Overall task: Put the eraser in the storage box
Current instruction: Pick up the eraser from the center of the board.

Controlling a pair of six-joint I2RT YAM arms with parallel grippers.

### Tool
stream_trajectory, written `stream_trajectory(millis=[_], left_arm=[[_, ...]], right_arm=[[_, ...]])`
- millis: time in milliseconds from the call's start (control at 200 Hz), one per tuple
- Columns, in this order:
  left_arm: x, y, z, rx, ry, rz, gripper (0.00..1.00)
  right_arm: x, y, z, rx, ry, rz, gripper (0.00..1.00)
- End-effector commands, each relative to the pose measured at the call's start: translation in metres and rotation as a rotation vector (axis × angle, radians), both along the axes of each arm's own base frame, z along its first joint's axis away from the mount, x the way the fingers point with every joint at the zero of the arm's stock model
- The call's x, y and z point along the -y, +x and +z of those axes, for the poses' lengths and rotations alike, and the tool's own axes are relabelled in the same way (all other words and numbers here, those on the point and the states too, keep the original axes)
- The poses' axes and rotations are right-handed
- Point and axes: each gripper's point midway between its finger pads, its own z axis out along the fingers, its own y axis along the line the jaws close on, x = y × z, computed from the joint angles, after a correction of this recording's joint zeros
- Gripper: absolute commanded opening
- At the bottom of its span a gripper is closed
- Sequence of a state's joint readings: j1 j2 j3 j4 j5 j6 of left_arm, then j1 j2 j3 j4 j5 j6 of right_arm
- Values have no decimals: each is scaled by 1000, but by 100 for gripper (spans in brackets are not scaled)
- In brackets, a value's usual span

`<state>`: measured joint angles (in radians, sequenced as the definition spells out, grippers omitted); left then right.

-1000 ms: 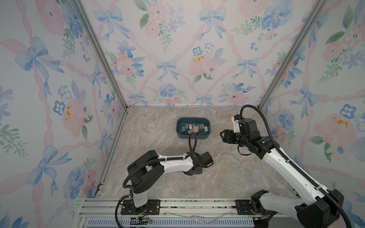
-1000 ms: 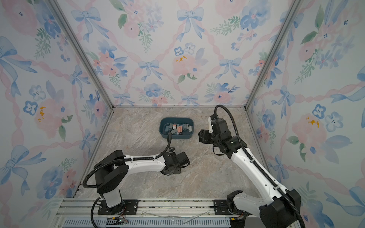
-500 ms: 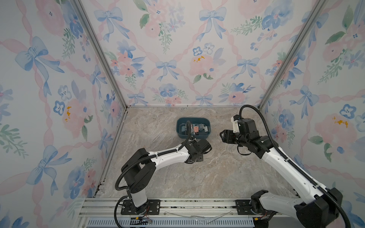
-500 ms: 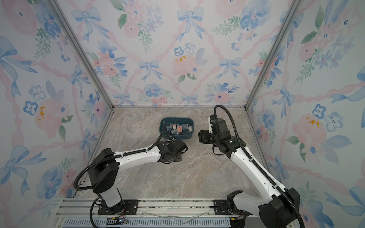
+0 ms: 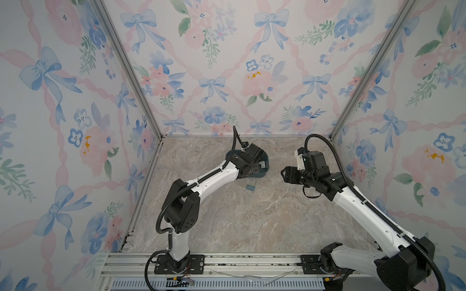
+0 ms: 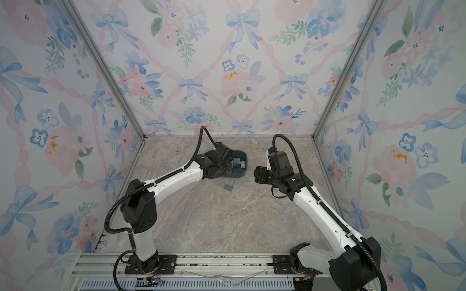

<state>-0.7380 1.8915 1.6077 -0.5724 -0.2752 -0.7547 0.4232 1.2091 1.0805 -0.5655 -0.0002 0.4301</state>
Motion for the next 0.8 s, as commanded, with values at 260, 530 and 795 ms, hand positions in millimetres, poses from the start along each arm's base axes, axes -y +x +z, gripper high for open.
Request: stream_trajectory(millis=[260,530,795], left_arm=[[12,-38,-51,-138,55,-88,43],[23,-55,-104,-211,145,-105,61],[15,-50,-121,-206,228,-152,70]], right_arm=[[1,4,-13,-53,-6,-2,70],[-2,2,-21,-70,-1,29,70],[5,0,-26,-78,10,12,70]])
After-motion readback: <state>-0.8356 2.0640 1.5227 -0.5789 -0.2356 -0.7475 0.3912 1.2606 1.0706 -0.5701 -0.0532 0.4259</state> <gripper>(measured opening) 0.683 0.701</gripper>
